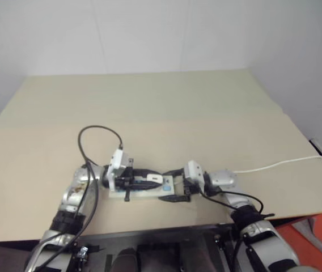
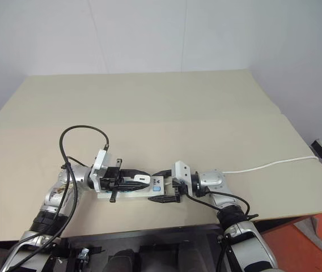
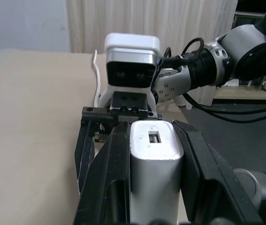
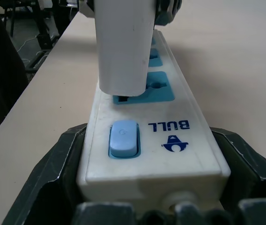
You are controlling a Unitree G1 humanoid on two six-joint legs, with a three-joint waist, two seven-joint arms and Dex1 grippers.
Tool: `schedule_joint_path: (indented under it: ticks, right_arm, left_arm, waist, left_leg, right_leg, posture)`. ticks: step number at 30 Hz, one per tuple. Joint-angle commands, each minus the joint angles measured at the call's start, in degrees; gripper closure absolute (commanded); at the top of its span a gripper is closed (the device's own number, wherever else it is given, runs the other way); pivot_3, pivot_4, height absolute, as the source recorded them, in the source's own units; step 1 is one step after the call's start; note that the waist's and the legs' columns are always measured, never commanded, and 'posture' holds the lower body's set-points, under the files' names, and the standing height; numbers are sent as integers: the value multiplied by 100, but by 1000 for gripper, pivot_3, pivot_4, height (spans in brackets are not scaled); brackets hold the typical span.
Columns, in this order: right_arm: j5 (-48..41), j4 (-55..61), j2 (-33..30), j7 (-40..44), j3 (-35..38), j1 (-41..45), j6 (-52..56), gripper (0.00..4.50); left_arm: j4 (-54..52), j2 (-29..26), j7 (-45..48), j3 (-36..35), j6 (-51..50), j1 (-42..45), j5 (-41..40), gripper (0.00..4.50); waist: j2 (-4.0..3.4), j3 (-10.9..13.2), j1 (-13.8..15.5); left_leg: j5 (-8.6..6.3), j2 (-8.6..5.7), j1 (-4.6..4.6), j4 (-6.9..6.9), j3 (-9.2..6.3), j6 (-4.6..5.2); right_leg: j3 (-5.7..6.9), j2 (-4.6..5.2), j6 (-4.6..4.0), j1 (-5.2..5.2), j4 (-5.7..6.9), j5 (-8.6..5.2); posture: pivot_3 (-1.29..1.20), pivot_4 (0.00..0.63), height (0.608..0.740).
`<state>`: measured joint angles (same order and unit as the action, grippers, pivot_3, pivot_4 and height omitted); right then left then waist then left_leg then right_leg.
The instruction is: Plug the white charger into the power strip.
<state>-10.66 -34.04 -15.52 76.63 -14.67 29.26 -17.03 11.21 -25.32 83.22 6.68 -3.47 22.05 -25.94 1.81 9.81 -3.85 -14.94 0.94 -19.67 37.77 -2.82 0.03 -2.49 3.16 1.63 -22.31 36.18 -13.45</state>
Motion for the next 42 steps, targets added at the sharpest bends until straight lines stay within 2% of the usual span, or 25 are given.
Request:
schedule_joint_path:
  ticks: [1,11,18,30,42]
  right_arm:
    - [397,-340,-98,-149,-219,-233,230,1067]
    - [396,-345,-108,-144,-209,-225,256,1067]
    - [372,-368,-126,-148,-236,-200,249,1067]
    - [317,-419,-163,-186,-304,-157,224,1067]
    - [289,-425,-195,-217,-349,-141,221,1067]
  left_arm:
    - [48,-7,53,41,196,8,103,3487]
    - [339,-208,4,-3,174,-17,298,3487]
    - [369,-756,256,86,-46,-105,402,3487]
    - [131,-1161,268,144,-104,-372,359,3487]
    - [122,-1498,363,358,28,-527,484,3487]
  waist:
    - [0,0,-2]
    - [1,-2,-5]
    - [11,-15,-32]
    - [3,-22,-37]
    - [-10,-44,-42]
  left_leg:
    - [0,0,0,-2,0,0]
    - [0,2,2,-15,0,0]
    - [0,0,28,-78,4,0]
    - [-1,69,37,-112,16,0]
    - [-1,89,51,-151,61,0]
  right_leg:
    - [0,0,0,0,-2,0]
    - [-1,0,0,0,-13,0]
    - [-15,-6,-9,9,-24,-5]
    - [-21,-80,-39,4,-22,-22]
    - [-24,-102,-70,1,-21,-38]
  posture:
    - [0,150,740]
    - [0,150,740]
    - [0,150,740]
    - [0,150,740]
    - [0,150,740]
